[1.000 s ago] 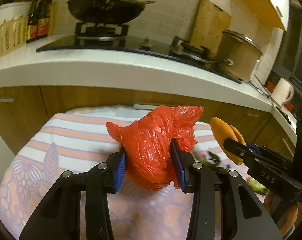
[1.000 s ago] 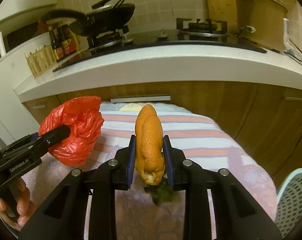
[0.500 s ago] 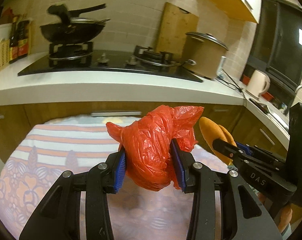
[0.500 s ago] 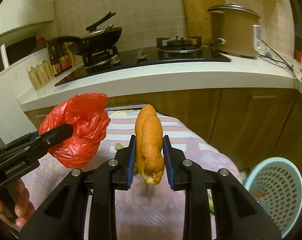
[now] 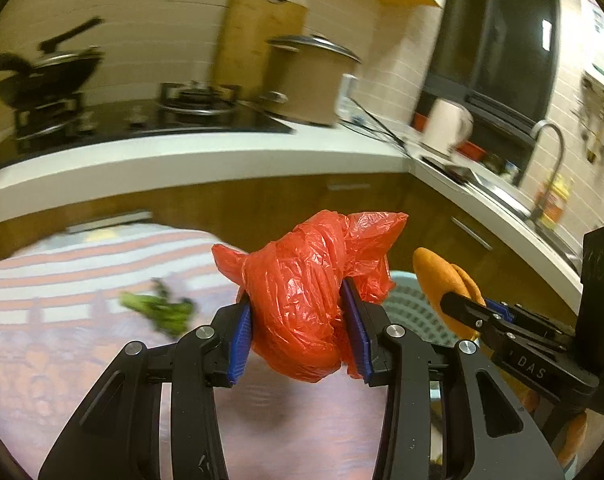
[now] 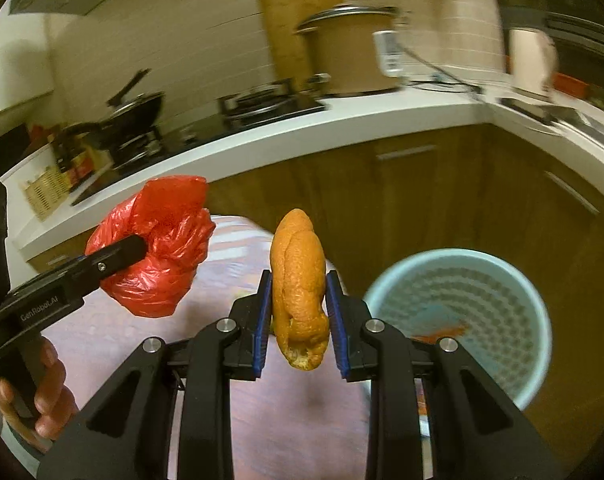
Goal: Collect trash
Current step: 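Carry the red bag and bread crust over the basket and release both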
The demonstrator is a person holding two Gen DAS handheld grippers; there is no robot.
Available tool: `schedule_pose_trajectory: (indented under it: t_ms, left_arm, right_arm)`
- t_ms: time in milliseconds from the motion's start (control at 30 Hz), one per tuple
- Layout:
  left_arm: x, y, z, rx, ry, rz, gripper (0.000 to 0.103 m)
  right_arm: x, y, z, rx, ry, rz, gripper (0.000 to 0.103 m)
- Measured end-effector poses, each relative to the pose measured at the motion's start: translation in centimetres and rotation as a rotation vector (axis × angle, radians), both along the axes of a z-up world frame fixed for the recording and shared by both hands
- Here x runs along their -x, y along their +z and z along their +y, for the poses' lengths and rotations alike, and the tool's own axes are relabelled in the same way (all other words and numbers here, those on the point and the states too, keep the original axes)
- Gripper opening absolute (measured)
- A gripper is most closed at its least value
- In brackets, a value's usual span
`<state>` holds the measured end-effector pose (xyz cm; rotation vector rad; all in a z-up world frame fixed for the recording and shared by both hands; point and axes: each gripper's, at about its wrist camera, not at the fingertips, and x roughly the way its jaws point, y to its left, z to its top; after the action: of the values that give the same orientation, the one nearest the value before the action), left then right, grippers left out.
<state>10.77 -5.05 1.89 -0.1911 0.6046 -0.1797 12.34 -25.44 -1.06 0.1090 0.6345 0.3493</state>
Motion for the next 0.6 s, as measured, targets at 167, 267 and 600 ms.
schedule_pose_trajectory:
  t_ms: [167,267,600]
  left_arm:
    - [-1.5,-1.0,-5.2,-0.02,-0.092,0.029,0.039]
    - [-2.8,-1.8,-8.1,-0.03,-0.145,0.057,0.039]
    - [-7.0,-5.5,-14.1,-0.05,-0.239,0.168,0.04]
  right_arm:
    - [0.0,-1.2,-5.9,-0.058,-0.092,0.057,0.023]
    - [0.1,-2.0,-8.7,-0.109,-0.138,0.089,0.024]
    - [-2.2,-6.5,-11.8,-0.054,-0.244,0.213,0.024]
